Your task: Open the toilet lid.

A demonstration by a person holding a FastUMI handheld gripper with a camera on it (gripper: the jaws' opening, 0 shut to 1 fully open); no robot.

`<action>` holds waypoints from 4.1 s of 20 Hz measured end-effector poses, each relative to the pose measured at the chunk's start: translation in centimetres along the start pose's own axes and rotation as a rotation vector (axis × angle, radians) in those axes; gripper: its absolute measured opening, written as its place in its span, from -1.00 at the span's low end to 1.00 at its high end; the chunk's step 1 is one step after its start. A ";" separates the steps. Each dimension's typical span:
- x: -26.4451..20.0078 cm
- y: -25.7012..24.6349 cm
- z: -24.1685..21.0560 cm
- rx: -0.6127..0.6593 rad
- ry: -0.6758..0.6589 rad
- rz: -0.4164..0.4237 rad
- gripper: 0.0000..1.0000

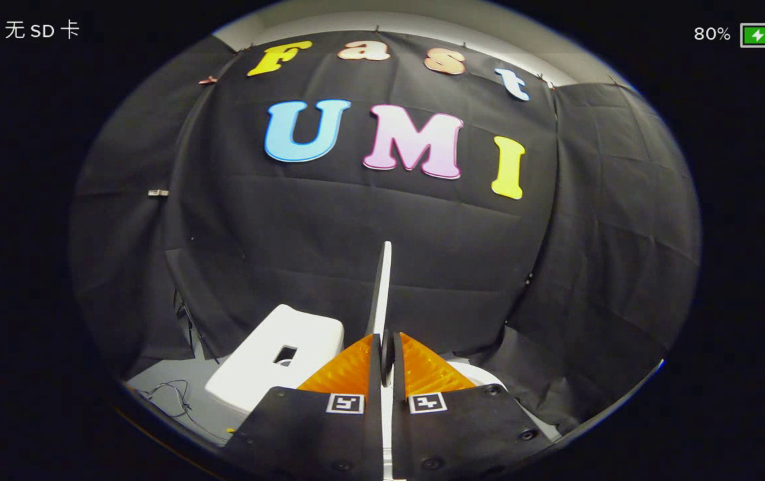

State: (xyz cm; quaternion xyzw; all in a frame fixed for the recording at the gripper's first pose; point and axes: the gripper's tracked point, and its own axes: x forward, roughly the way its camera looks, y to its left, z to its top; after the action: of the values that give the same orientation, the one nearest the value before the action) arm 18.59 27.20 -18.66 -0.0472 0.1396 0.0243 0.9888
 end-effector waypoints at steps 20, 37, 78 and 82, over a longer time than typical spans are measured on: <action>-0.7 9.8 0.6 -0.080 -0.017 0.125 -0.56; -7.1 -0.4 8.6 0.017 -0.168 0.121 0.97; -21.8 -25.7 9.5 0.198 -0.299 -0.132 0.98; -21.6 -25.3 9.5 0.193 -0.303 -0.125 0.99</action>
State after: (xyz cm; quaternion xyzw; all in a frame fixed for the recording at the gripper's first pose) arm 1.98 2.26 -1.32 0.0436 -0.0126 -0.0437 0.9980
